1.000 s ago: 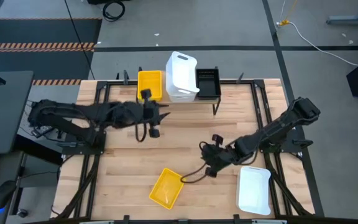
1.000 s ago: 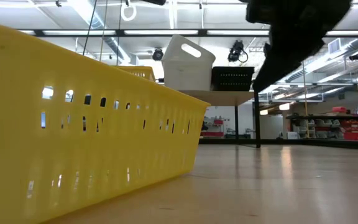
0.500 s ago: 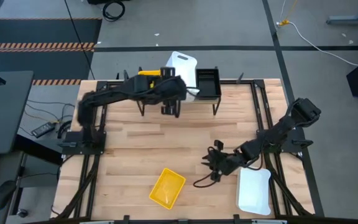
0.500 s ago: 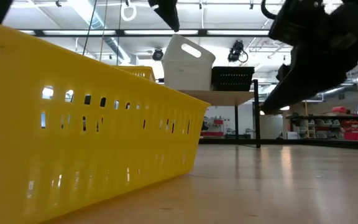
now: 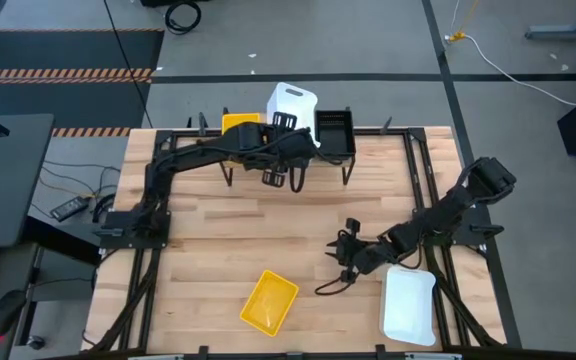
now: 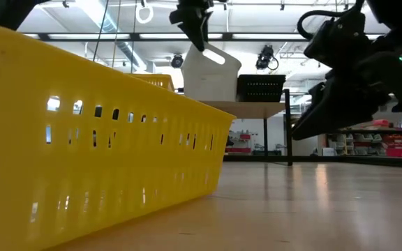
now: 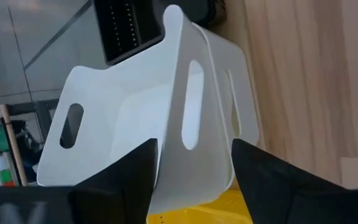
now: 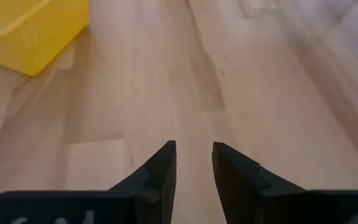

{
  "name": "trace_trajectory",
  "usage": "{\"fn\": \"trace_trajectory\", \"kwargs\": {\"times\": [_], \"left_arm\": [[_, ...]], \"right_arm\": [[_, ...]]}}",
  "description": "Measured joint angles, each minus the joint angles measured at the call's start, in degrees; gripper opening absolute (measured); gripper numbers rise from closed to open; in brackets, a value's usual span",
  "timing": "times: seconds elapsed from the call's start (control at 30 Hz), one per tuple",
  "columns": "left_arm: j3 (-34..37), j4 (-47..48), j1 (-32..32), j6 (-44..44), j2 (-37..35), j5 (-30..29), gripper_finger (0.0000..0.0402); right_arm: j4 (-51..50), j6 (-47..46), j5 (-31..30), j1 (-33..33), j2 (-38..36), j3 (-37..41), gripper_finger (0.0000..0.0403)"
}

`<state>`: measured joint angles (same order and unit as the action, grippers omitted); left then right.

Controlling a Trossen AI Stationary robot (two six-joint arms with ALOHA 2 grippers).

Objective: Stack baskets on shelf by color
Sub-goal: Stack the left white bin on the white bin on the shelf

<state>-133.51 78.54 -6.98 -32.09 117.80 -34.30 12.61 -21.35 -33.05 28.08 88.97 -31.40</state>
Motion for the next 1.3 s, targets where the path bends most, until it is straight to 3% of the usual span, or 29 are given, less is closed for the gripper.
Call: {"fn": "trace_trajectory", "kwargs": {"times": [0.43, 1.0, 1.1, 1.3], "left_arm": [[0.0, -1.2, -0.3, 4.2, 0.1, -0.1, 0.0167], [0.0, -6.5, -1.0, 2.6, 0.1, -0.6, 0.0012], [0.0, -6.6, -0.7, 1.4, 0.1, -0.6, 0.0016], [0.0, -7.8, 0.9, -1.6, 0.1, -3.0, 0.0072]], "right_arm": [[0.2, 6.3, 1.6, -0.9, 0.0, 0.0, 0.0109], [-1.2, 8.5, 2.8, -0.7, 0.0, 0.0, 0.0109], [-1.2, 8.5, 2.8, -0.7, 0.0, 0.0, 0.0109], [-1.2, 8.0, 2.8, -0.7, 0.0, 0.0, 0.0109]]}}
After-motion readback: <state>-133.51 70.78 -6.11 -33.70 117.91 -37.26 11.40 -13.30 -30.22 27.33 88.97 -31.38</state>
